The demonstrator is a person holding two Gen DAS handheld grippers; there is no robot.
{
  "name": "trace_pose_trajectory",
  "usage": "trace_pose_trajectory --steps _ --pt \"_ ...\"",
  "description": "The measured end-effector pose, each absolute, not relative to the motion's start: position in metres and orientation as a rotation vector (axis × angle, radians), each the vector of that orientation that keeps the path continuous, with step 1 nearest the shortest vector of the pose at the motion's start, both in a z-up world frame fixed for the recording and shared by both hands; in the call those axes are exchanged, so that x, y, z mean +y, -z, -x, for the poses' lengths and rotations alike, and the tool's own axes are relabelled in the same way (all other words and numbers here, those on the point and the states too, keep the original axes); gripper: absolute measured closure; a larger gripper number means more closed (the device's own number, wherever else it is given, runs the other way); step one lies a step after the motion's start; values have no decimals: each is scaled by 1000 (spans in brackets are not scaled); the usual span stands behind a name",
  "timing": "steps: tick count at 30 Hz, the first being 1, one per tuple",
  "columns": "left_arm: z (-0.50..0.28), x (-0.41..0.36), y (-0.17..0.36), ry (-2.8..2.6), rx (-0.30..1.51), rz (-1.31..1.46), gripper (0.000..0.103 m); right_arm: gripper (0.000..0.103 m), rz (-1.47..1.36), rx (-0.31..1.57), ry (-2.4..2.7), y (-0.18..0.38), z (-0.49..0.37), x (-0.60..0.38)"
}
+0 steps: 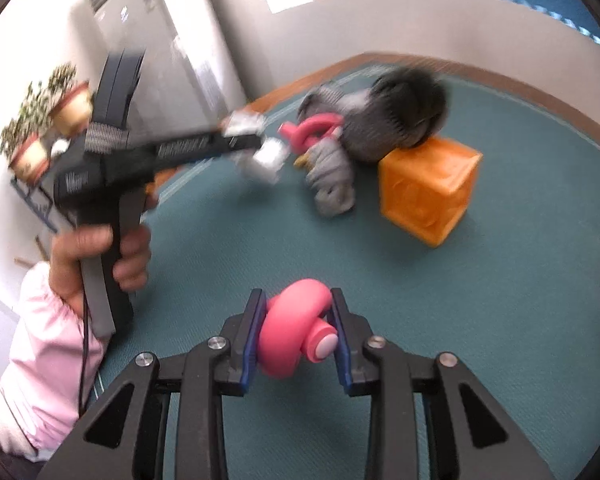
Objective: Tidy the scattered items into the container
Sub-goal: 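Carry the bag and pink rope into the red tin and open both tools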
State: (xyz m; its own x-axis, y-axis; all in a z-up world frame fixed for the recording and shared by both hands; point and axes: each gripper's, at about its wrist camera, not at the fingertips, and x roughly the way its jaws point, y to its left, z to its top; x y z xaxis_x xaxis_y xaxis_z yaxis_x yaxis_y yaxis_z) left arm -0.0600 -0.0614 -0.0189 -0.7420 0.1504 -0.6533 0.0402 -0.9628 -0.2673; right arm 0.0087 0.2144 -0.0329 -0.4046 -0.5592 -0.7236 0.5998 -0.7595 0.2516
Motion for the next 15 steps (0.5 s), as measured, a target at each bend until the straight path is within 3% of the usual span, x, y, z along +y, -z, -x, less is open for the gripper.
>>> trace_pose_trajectory --steps 15 --pt "53 -53 13 -2849 -380 1059 54 69 -1009 -168 2436 6 11 275"
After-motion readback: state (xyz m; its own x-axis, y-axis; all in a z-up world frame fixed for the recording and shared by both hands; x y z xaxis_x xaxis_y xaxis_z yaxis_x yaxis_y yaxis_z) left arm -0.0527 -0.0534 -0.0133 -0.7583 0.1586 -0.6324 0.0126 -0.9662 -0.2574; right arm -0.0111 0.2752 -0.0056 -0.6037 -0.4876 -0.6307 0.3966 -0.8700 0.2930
